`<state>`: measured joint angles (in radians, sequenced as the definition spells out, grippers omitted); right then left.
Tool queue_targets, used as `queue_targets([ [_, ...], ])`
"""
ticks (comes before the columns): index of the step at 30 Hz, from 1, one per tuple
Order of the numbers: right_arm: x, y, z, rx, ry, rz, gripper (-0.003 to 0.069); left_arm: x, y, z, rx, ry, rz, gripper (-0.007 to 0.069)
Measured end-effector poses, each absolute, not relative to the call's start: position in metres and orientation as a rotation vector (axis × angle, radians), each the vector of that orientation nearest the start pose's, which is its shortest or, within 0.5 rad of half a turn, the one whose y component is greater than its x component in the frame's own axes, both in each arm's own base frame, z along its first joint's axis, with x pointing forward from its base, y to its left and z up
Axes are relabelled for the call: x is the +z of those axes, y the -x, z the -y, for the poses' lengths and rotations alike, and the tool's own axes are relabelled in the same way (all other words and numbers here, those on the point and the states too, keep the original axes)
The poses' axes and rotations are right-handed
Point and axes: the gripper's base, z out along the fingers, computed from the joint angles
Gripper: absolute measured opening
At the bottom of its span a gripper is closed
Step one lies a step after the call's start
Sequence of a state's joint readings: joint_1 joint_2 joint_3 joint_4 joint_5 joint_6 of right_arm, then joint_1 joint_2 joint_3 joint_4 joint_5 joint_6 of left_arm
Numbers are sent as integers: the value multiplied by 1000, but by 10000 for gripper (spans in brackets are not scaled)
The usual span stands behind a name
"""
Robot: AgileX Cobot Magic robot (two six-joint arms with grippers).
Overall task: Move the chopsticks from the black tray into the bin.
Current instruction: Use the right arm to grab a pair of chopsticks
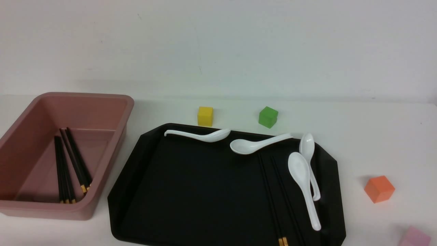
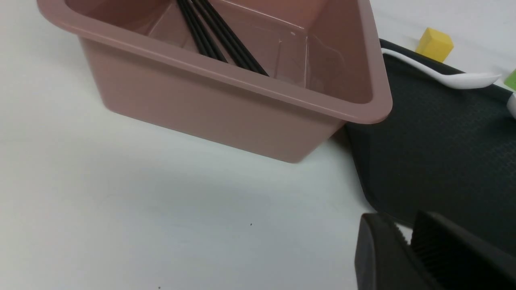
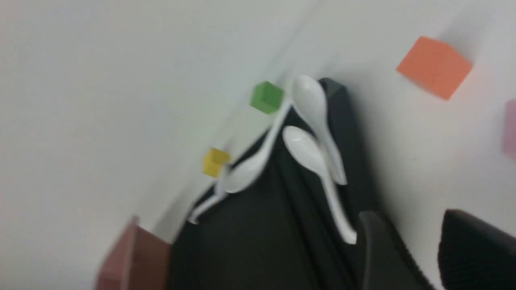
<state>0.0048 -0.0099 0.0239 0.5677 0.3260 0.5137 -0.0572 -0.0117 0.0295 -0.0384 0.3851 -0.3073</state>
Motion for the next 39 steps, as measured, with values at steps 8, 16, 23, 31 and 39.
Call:
queue_targets([
  [8,183,-54,-16,944,-853,-1646,240,169,-52,4,-287,260,-1878,141],
  [16,251,-42,-20,897,-572,-1534,146,169,-52,4,-287,260,-1878,147],
  [23,311,-62,-28,699,-278,-1750,-8,169,-52,4,-287,260,-1878,154],
  [31,265,-132,-43,695,-3,-2629,6,169,-52,4,-287,261,-1878,164],
  [39,218,-182,-61,956,180,-2770,12,169,-52,4,-287,261,-1878,166],
])
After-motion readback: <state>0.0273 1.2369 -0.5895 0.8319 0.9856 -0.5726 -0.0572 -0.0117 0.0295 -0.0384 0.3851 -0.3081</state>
